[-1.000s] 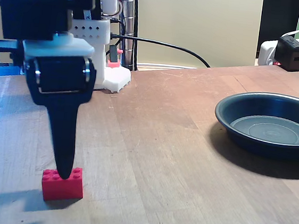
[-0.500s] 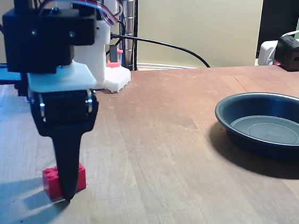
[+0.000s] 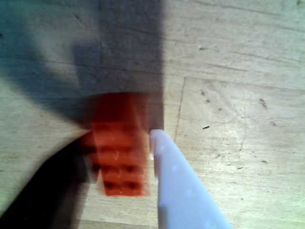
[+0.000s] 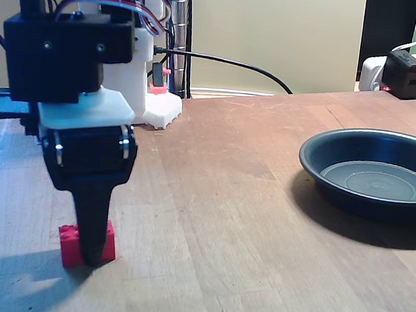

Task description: Grasp a lego block and put it in the bin.

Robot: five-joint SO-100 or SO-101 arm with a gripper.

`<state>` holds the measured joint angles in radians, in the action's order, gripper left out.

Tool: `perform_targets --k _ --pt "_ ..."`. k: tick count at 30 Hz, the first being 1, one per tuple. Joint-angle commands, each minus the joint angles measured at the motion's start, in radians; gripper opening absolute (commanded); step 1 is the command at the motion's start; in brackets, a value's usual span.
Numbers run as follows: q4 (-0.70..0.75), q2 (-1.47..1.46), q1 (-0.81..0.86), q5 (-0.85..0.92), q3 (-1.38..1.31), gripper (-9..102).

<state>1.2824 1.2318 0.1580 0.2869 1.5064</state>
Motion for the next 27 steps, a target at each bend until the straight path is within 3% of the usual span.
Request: perform_targets --k 1,13,27 --pt "-0.005 0.009 -0.006 0.005 -0.009 -1" --pt "0.012 0.052 -0.055 0.005 -0.021 0" --pt "0.244 0.319 -0.117 -0.009 -0.017 0"
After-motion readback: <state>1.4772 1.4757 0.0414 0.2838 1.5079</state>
